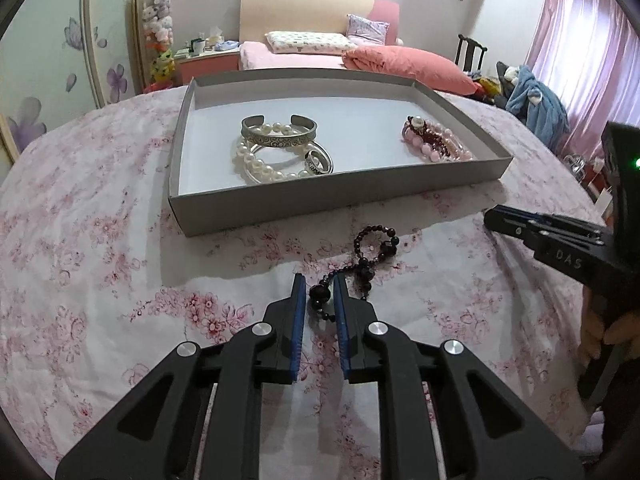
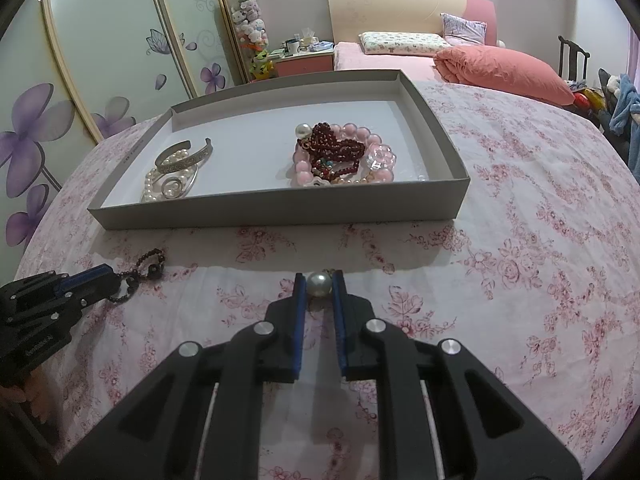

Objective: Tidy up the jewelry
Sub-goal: 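Lift the black bead bracelet with the left tool while the right holds the pearl earring, then carry the black beads over the tray while the right tool carries the pearl earring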

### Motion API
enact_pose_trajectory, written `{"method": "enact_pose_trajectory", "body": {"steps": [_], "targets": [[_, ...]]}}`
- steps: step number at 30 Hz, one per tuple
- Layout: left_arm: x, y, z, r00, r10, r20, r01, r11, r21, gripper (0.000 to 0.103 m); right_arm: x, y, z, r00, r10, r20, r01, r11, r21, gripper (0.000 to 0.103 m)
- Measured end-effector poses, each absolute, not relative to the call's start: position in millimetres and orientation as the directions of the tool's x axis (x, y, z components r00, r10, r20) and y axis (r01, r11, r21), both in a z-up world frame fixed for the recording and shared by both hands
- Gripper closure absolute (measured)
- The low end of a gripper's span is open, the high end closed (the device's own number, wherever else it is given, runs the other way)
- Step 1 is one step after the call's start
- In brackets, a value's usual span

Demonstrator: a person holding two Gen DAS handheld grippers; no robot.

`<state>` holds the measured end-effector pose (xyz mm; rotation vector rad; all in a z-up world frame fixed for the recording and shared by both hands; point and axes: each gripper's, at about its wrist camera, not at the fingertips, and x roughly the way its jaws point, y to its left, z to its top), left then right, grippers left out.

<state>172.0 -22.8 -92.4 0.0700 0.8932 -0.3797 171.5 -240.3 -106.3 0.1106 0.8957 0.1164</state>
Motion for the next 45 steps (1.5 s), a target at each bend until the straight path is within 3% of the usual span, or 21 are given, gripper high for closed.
{"method": "enact_pose_trajectory", "body": {"steps": [19,26,35,45], "targets": [[163.9,-28.2,-92.0,0.585,-0.235,-0.776,0.358,0.934,-0.013,0.091,171.6,-240.0,-106.2,0.62,0.149,-0.77,-0.054,0.988,0.147,0.089],[164.3,-15.1,-88.7,0.591,-0.243,-0.769,0.327,0.944,-0.047,0.091,168.7,-243.0,-103.6,0.637,0.156,-0.755,-0.04,0.985,0.17,0.089],[156.9,-1.6,-60.7,0.659,-0.333,-0.674,0.314,0.937,-0.155,0.091,154.8,-236.5,-79.5,0.714,0.18,-0.676,-0.075,0.98,0.182,0.089],[144.0,-2.6,-35.8,0.722,-0.375,-0.581,0.326,0.926,-0.193,0.091,136.2,-220.9,-45.4,0.816,0.186,-0.547,-0.124,0.981,0.15,0.089]]}}
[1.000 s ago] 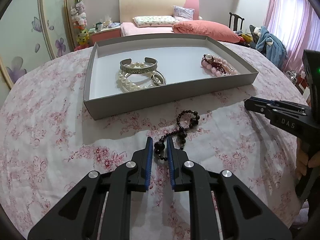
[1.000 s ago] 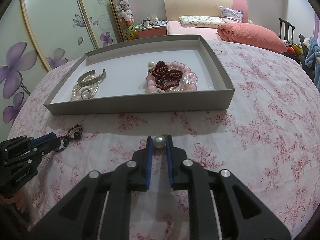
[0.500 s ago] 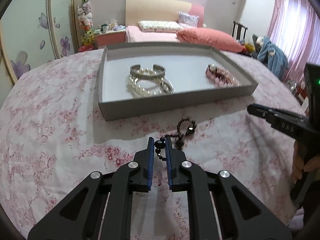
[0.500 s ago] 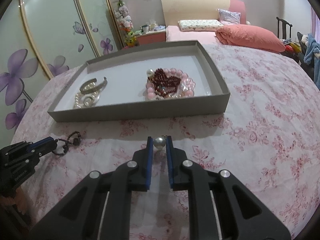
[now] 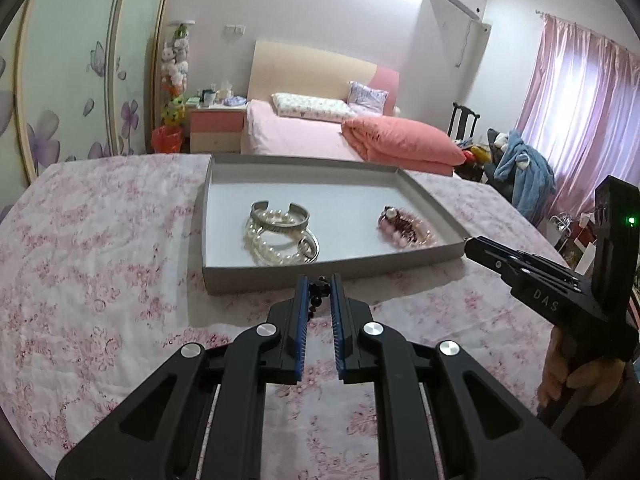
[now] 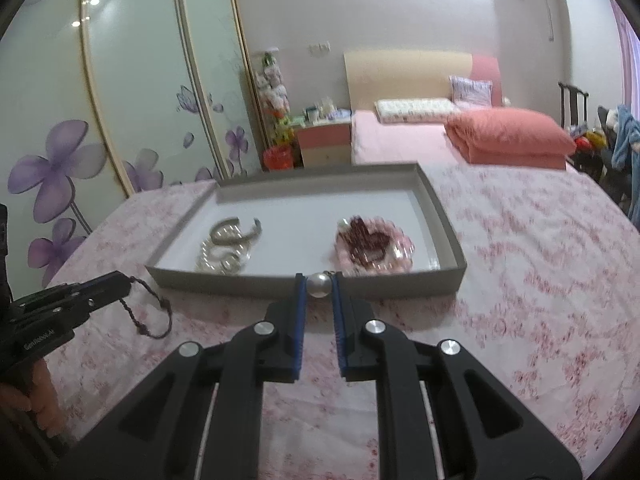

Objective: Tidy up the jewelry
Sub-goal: 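Carry the black beads over the tray while the right tool carries the pearl earring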

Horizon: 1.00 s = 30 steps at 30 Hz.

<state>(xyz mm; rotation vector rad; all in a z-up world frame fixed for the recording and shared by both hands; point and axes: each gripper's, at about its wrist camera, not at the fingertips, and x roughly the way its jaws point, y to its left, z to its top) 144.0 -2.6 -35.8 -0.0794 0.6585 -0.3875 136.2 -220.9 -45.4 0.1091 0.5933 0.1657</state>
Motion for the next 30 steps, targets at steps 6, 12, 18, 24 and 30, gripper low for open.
{"method": "enact_pose_trajectory", "body": {"steps": [6,12,18,24,30], "targets": [[136.9,-6.1,-24.1,0.761,-0.364,-0.537,0.318,0.931,-0.179,0.091,126.5,-211.5,-29.2,0.864,0.17,-0.473,-0.135,0.985,0.108,0.089],[131.7,-12.5,-11.5,0.814,-0.325,-0.482,0.292,0.945,-0.144,0.091,122.0,-204.5,-17.3,0.898,0.143,-0.415,-0.127,0.99,0.064,0.089],[131.1,-22.7,-1.5,0.858,-0.276,-0.434,0.261,0.961,-0.096,0.091,124.1,-202.5,-9.3,0.922,0.104,-0.372,-0.101,0.995,0.029,0.089],[137.6,-31.0,1.3,0.881,-0.24,-0.408,0.23,0.97,-0.074,0.091,131.9,-204.6,-3.0,0.936,0.084,-0.342,-0.079,0.996,0.028,0.089],[145.1,-35.0,3.5,0.896,-0.213,-0.389,0.207,0.977,-0.057,0.091,141.9,-205.3,-0.6,0.943,0.072,-0.324,-0.068,0.997,0.024,0.089]]}}
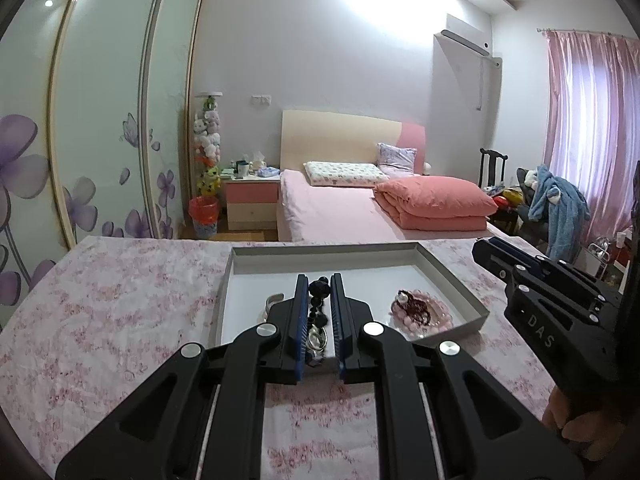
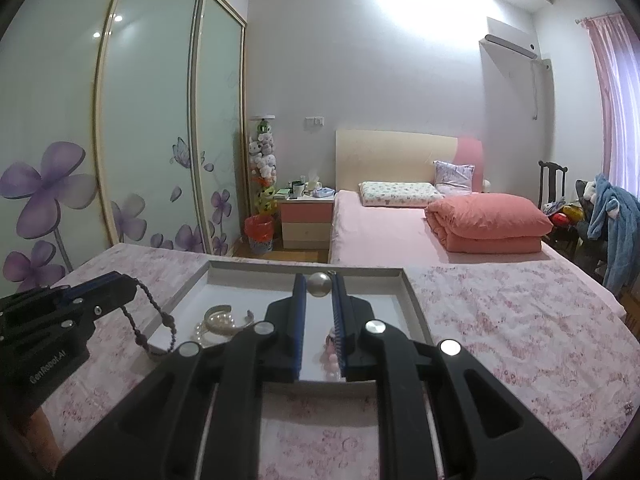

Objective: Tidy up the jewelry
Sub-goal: 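Carry the black beads over the tray while the right tool carries the pearl earring, then release the black beads into the tray while the right tool releases the pearl earring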

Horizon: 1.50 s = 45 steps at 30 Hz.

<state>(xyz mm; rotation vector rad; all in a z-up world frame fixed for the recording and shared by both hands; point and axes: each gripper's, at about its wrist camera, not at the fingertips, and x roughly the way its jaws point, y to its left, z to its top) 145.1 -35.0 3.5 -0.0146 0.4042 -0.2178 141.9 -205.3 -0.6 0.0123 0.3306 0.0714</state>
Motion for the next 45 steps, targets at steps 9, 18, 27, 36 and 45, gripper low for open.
{"method": "enact_pose_trajectory", "body": {"steps": [9,18,27,36,45], "targets": [[160.5,-38.6,1.8,0.9,-0.201,-0.388,0.195,0.979,-0.053,0.091,152.5,-207.0,-0.9,0.945,0.068,-0.321,-0.064,0.998,0.02,0.089],[175.7,-40.2,-2.3,0.891,-0.211,-0.403,0.202,0.977,-0.066,0.091,176.0,-210.6,-5.7,0.942,0.064,-0.329,-0.061,0.998,0.019,0.089],[197.5,-45.2,-12.0,0.872,-0.23,-0.432,0.211,0.973,-0.093,0.091,206.3,-215.8,-22.6,0.923,0.073,-0.378,-0.053,0.997,0.062,0.089],[213.4,-55.4,-27.5,0.849,-0.255,-0.463,0.233,0.967,-0.106,0.091,239.5,-217.2,-44.7,0.879,0.111,-0.463,-0.065,0.991,0.114,0.089],[224.0,-57.6,-41.7,0.816,-0.273,-0.509,0.243,0.962,-0.127,0.091,250.6,-214.5,-58.6,0.852,0.143,-0.504,-0.077,0.986,0.15,0.073]]}}
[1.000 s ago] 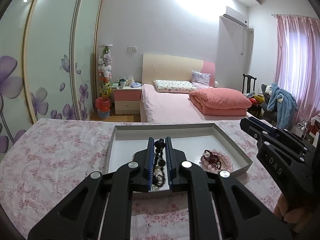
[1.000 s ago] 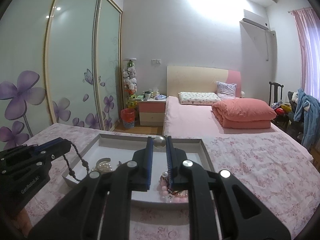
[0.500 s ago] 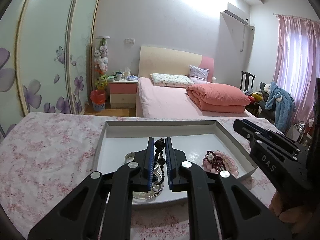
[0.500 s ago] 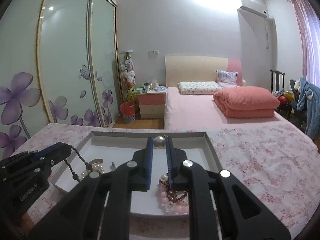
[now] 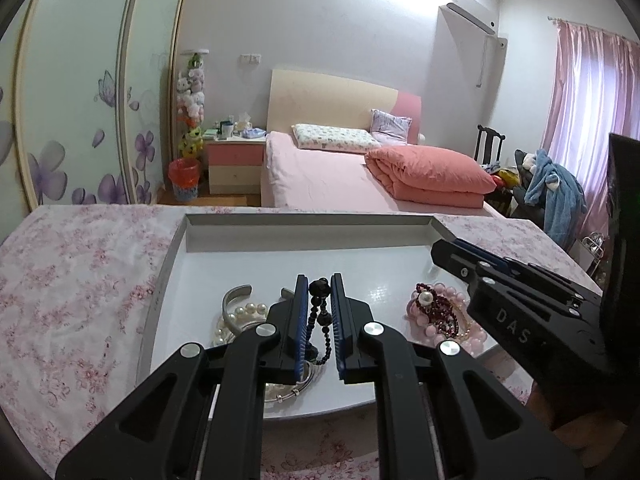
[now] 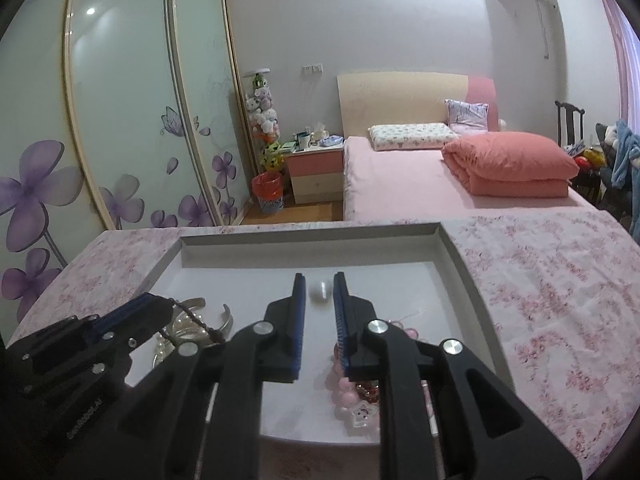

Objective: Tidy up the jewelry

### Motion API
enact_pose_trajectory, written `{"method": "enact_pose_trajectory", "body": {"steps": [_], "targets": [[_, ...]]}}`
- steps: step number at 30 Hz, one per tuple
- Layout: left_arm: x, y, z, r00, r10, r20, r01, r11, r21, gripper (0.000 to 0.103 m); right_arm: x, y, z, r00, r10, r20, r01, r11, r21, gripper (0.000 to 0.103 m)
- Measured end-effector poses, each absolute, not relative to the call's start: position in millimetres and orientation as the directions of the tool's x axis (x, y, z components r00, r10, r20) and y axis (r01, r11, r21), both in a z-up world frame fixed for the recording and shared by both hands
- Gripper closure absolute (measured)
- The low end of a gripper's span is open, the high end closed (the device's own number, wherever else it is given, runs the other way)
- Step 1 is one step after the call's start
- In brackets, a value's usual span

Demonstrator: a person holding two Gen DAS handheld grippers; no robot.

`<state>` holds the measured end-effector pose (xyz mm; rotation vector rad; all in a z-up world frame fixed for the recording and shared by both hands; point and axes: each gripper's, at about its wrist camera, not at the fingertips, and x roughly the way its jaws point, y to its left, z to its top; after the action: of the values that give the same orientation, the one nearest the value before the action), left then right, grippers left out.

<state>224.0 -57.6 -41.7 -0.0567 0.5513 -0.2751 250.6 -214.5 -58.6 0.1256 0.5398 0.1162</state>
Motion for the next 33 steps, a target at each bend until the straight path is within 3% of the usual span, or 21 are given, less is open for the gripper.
{"method": "enact_pose_trajectory", "body": {"steps": [5,7,9,20,28,33], "targets": [[222.4,-44.2,-34.5,0.821,-0.27,-0.503,0.221,0.963,-0.157,0.087,243.2,-225.4,-52.6,0.861,0.132,-0.491,-0.054,0.984,0.17,0.068],[219.9,-36.4,-29.9,0.83,-0.261,-0.493,0.204,0.965,-0.168,0.074,238.6,-229.6,-49.4,0.865,0.126,-0.486,-0.044,0.983,0.177,0.068],[214.0,-28.6,-23.5,0.844,-0.244,-0.478,0.184,0.968,-0.169,0.069,231.1,-234.7,-45.6,0.868,0.12,-0.482,-0.032,0.982,0.186,0.065],[165.0,10.4,0.4,0.878,-0.187,-0.441,0.128,0.979,-0.16,0.062,166.6,-237.0,-18.5,0.88,0.117,-0.46,-0.033,0.982,0.187,0.057],[118.7,18.8,10.6,0.893,-0.164,-0.419,0.122,0.985,-0.125,0.04,114.0,-222.6,-10.4,0.89,0.123,-0.44,-0.052,0.984,0.169,0.05],[93.3,21.1,12.4,0.908,-0.151,-0.39,0.123,0.988,-0.097,0.025,85.0,-213.0,-6.8,0.907,0.103,-0.409,-0.053,0.99,0.132,0.035]]}}
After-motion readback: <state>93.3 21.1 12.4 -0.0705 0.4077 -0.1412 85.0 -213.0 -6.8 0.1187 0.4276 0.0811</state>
